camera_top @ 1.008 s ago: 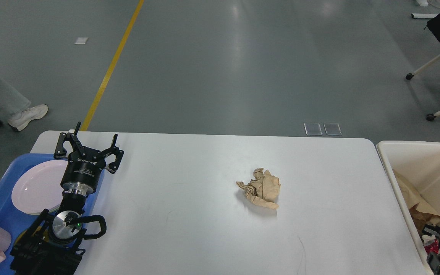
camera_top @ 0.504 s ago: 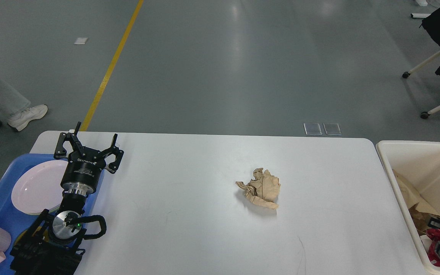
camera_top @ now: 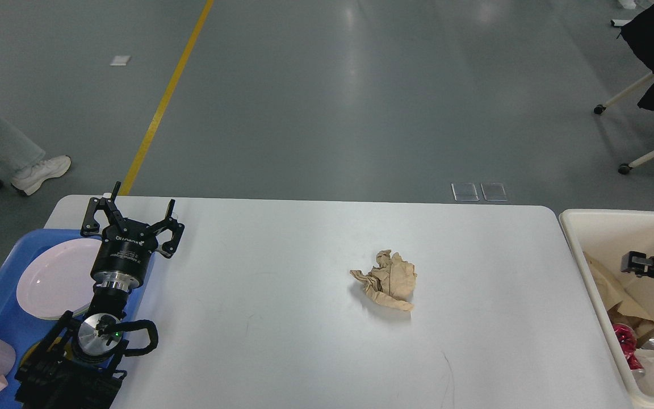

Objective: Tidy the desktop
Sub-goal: 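Move the right gripper over to the large crumpled brown paper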

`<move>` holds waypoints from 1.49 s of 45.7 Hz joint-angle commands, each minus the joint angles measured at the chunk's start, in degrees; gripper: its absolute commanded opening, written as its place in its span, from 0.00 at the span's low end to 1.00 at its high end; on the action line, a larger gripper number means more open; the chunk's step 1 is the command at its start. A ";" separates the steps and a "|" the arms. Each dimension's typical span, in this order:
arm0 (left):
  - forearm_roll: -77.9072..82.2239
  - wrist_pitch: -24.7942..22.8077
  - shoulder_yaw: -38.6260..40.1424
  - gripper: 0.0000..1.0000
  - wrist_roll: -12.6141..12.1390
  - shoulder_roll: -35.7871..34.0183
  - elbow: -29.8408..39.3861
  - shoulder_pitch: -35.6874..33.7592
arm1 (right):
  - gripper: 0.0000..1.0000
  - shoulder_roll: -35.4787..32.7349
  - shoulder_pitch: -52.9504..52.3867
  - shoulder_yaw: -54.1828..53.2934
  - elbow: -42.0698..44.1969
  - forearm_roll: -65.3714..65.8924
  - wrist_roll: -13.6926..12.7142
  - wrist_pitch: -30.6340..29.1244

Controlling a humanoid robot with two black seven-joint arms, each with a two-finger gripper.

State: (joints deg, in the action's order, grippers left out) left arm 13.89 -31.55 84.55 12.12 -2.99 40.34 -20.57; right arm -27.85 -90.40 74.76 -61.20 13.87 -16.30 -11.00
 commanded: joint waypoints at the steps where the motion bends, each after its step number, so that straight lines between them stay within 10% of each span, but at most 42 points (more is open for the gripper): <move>1: 0.00 0.00 0.00 0.96 0.01 0.00 0.00 0.00 | 1.00 6.74 -16.16 2.23 -9.17 -0.95 0.04 -12.86; 14: -0.09 0.00 0.00 0.97 0.01 -0.09 0.00 0.00 | 1.00 18.97 -36.32 1.53 -27.64 -6.22 1.53 -20.37; 24: 0.00 0.00 0.00 0.96 0.09 -0.09 0.00 0.00 | 1.00 22.84 -45.92 0.91 -35.21 -11.58 10.49 -22.93; 42: 0.00 0.00 0.00 0.96 0.01 -0.09 0.00 0.00 | 1.00 19.50 -42.32 0.65 -33.54 -16.15 10.32 -13.36; 68: 0.00 0.00 0.00 0.96 0.01 -0.09 0.00 0.00 | 1.00 31.54 2.58 -11.39 11.26 -14.84 10.23 -6.49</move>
State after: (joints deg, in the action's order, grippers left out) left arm 13.89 -31.55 84.55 12.12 -3.07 40.35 -20.56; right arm -0.74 -97.18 63.44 -60.38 -1.02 -6.14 -17.51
